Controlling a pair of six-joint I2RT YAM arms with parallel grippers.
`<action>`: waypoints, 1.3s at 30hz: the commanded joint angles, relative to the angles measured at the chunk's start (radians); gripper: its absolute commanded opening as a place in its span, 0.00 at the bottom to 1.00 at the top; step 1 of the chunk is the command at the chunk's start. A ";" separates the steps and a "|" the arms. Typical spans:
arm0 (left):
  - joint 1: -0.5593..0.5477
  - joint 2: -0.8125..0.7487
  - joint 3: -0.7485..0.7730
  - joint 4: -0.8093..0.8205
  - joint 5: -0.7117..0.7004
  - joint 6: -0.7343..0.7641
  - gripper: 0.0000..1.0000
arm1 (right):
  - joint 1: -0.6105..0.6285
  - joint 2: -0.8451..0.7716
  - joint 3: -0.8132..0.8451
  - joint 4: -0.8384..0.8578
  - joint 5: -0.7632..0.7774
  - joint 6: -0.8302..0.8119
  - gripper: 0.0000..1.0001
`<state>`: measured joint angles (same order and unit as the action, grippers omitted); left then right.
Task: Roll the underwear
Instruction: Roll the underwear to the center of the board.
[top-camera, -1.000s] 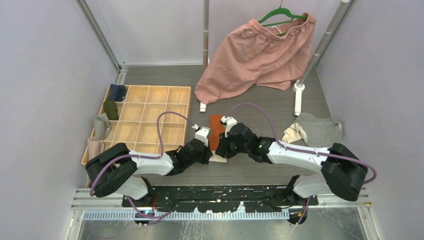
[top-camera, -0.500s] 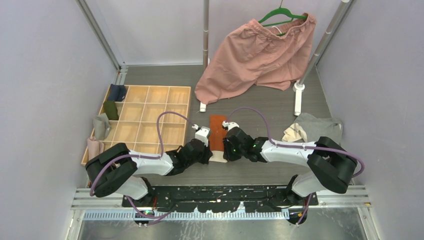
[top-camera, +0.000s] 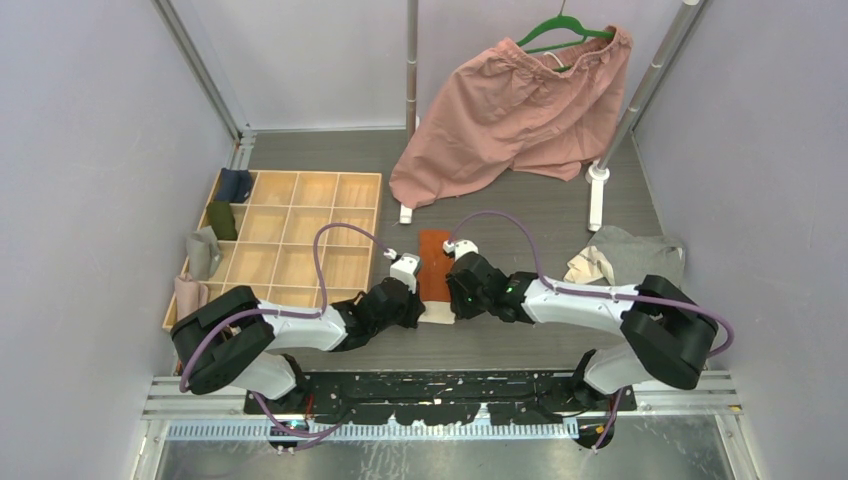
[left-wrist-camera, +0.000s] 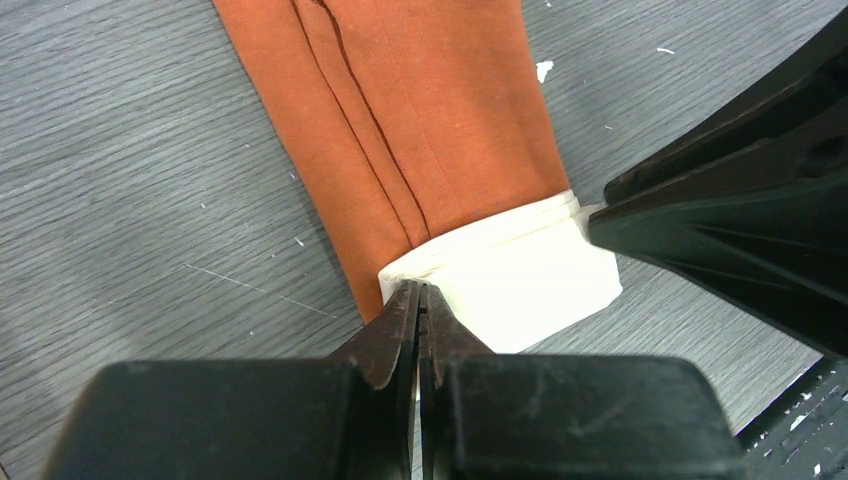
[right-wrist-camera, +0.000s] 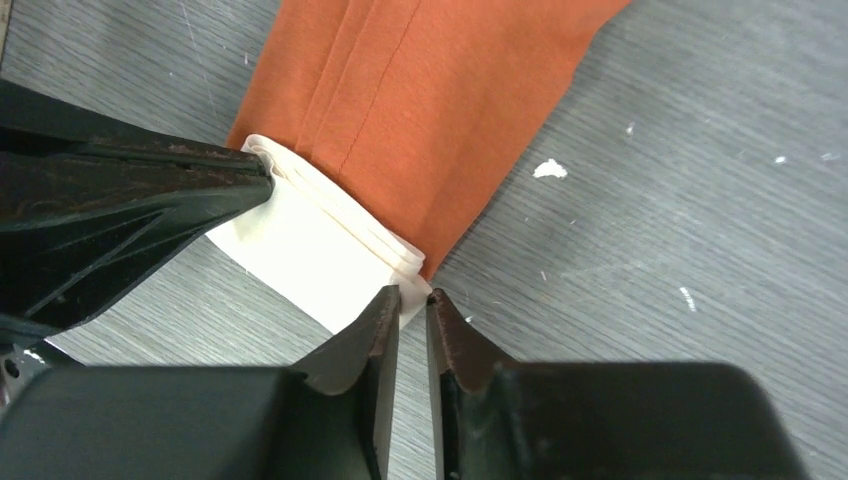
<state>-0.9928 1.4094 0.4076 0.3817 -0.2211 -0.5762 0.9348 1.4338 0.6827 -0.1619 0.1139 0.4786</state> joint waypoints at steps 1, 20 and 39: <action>0.000 -0.016 -0.004 -0.036 -0.035 -0.014 0.01 | 0.001 -0.099 0.005 0.022 0.063 -0.117 0.26; 0.000 -0.034 -0.026 -0.043 -0.045 -0.039 0.01 | 0.178 -0.282 -0.152 0.260 -0.064 -0.994 0.61; 0.000 -0.022 -0.021 -0.038 -0.043 -0.037 0.01 | 0.282 -0.025 -0.187 0.404 0.056 -1.275 0.63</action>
<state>-0.9928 1.3849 0.3923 0.3653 -0.2428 -0.6209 1.1984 1.3949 0.5011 0.1822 0.1207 -0.7326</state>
